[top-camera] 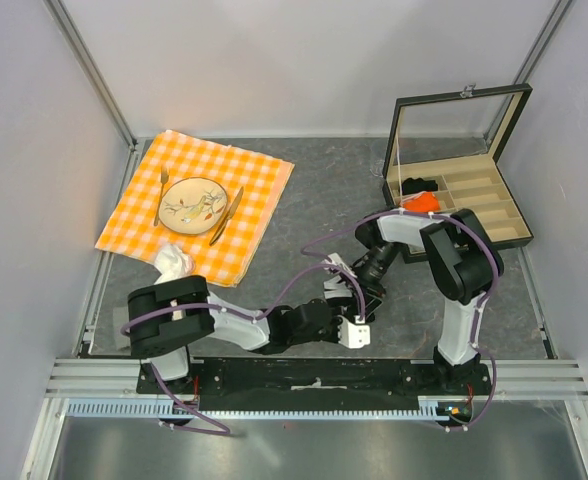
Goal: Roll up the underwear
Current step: Roll the underwear to the center of the board.
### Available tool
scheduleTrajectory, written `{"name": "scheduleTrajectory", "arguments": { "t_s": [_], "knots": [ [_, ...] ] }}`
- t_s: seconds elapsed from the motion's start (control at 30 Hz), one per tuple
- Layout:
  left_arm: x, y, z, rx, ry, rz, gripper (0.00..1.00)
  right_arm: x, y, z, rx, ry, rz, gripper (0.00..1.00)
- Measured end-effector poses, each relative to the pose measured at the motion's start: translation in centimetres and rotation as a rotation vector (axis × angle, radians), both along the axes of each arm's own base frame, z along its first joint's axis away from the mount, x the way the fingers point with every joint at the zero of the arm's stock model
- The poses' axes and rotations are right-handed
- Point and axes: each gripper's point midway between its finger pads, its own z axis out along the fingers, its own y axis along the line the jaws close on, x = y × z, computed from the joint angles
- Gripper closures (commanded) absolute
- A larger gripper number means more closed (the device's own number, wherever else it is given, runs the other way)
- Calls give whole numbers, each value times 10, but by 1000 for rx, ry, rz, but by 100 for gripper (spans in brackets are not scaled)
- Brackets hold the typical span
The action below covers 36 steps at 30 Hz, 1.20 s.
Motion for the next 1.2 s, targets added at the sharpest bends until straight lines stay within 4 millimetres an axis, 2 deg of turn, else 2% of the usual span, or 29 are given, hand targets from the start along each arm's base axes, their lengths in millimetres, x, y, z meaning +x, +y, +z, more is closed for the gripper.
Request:
{"name": "scheduleTrajectory", "arguments": {
  "t_s": [0.2, 0.23, 0.4, 0.5, 0.53, 0.6, 0.7, 0.8, 0.97, 1.13, 1.2],
  "knots": [
    [1, 1, 0, -9, 51, 18, 98, 19, -7, 13, 32, -77, -61, 48],
    [2, 2, 0, -15, 73, 23, 98, 25, -9, 17, 41, -98, -82, 42],
    [7, 3, 2, -62, 268, 36, 98, 55, -26, 42, 89, -235, -187, 41],
    [13, 4, 4, -88, 425, 53, 98, 65, -33, 59, 121, -326, -209, 42],
    [15, 4, 4, -93, 490, 57, 98, 67, -33, 65, 141, -374, -201, 42],
    [22, 2, 5, -105, 593, 73, 98, 63, -32, 76, 185, -446, -176, 34],
    [30, -3, 5, -112, 763, 86, 98, 48, -31, 85, 255, -543, -137, 24],
    [37, -5, 4, -113, 926, 112, 98, 32, -28, 81, 299, -619, -95, 20],
    [44, -4, 2, -108, 1199, 154, 97, 16, -8, 59, 309, -739, 41, 21],
    [48, -4, 2, -87, 1361, 202, 91, 27, 1, 36, 250, -818, 104, 25],
    [49, -4, 2, -83, 1387, 216, 86, 34, 0, 26, 214, -831, 105, 30]
  ]
}}
